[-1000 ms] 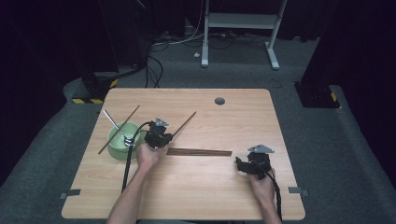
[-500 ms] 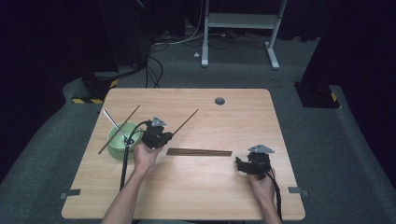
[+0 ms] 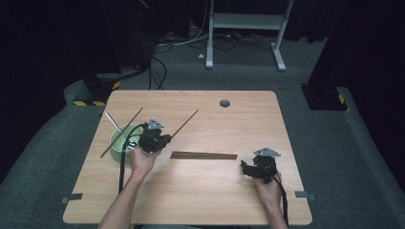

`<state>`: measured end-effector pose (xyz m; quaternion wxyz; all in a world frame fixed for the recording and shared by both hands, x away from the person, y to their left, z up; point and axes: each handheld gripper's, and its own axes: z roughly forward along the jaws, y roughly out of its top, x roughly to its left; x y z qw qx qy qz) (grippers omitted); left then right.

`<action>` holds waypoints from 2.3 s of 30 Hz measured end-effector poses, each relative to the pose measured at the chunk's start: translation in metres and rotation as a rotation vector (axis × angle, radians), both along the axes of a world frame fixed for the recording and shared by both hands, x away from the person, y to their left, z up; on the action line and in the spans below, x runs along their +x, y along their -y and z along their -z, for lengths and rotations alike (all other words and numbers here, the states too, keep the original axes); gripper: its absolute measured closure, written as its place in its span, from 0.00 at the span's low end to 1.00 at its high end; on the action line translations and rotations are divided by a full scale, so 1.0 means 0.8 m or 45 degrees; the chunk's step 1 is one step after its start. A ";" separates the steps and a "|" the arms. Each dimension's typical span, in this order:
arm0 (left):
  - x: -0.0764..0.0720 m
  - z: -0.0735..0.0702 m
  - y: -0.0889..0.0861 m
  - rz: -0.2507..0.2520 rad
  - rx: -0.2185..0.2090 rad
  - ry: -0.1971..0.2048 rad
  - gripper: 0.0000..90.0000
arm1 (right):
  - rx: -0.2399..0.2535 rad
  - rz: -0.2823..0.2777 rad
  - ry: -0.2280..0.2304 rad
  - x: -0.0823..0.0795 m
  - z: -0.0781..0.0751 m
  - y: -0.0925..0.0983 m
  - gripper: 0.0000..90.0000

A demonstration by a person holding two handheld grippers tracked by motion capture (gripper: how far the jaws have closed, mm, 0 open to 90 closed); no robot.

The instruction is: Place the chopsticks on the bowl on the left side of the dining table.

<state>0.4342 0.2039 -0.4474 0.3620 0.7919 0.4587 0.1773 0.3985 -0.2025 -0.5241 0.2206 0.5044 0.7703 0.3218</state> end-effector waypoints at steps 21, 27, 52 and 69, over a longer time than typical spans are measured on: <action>-0.020 -0.016 -0.050 -0.075 0.001 0.013 0.94 | 0.000 0.000 0.000 0.000 0.000 0.000 0.25; -0.027 -0.019 -0.063 -0.095 -0.005 0.024 0.94 | -0.001 0.000 0.000 0.000 0.000 0.000 0.25; -0.056 -0.032 -0.109 -0.174 0.001 0.081 0.94 | 0.000 0.000 0.001 0.000 0.000 0.000 0.25; -0.067 -0.027 -0.136 -0.236 -0.003 0.081 0.94 | -0.001 0.000 0.001 0.000 0.000 0.000 0.25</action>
